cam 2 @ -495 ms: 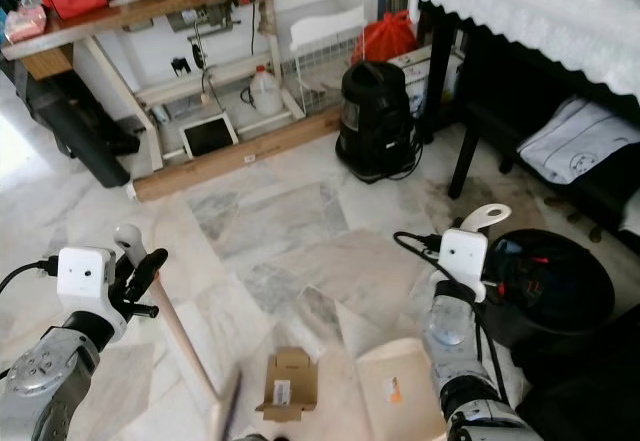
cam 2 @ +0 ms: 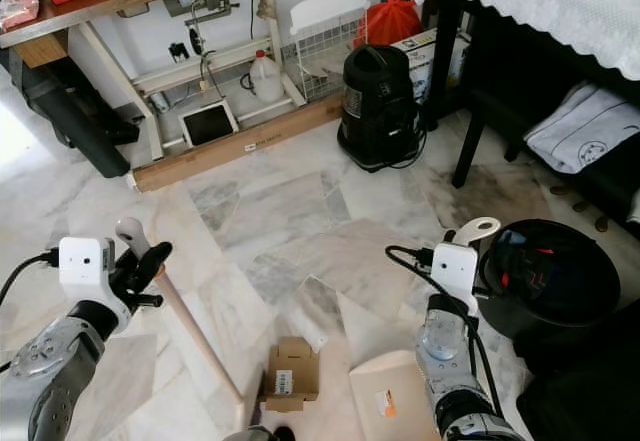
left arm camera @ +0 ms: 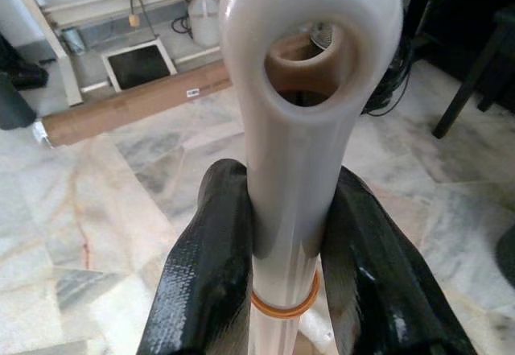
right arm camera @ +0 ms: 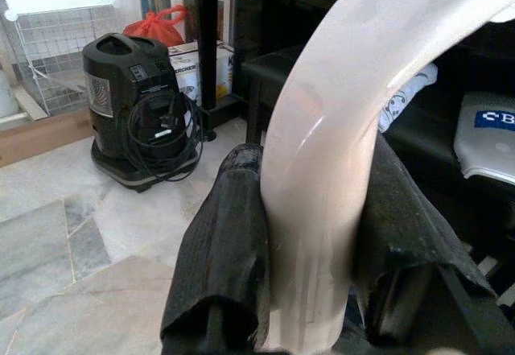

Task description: Sweep floor

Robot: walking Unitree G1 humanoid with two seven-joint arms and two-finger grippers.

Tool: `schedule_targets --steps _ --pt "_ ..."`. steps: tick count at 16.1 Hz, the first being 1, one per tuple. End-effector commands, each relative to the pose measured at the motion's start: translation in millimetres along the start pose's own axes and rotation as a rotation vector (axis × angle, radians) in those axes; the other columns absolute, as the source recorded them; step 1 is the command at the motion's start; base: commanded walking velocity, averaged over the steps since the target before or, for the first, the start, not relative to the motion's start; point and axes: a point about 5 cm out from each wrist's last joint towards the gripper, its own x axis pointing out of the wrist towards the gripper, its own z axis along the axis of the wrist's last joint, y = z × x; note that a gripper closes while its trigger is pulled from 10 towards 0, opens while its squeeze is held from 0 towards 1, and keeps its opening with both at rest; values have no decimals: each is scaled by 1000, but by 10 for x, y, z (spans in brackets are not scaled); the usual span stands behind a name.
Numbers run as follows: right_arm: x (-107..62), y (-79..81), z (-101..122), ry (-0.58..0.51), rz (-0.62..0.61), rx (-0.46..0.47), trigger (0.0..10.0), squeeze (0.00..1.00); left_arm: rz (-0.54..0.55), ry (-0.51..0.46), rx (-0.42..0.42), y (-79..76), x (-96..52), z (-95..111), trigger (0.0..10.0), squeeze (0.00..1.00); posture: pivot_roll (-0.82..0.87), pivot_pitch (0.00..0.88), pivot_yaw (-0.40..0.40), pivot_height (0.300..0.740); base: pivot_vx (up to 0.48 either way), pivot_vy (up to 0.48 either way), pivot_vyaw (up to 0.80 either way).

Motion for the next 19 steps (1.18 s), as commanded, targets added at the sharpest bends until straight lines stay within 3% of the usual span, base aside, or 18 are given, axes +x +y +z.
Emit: schedule_targets --steps 1,4,12,14,16,19 --pt "-63 33 -50 9 29 -23 10000 0 9 7 -39 66 24 16 10000 0 216 174 144 740 0 0 0" --pt "-97 -15 -94 8 30 -55 10000 0 -60 60 -86 -25 134 -70 10000 0 212 194 147 740 0 0 0" --pt "-26 41 -32 8 26 -73 10000 0 -315 115 -151 -141 128 23 10000 0 228 178 132 740 0 0 0" --pt "5 65 -3 8 26 -73 10000 0 -407 116 -193 -202 127 95 10000 0 229 168 130 740 0 0 0" --pt "25 52 4 11 15 -85 10000 0 -619 136 -276 -357 97 227 10000 0 227 149 129 740 0 0 0" --pt "92 -7 26 18 -32 -115 10000 0 -686 122 -312 -385 135 309 10000 0 220 123 124 740 0 0 0"
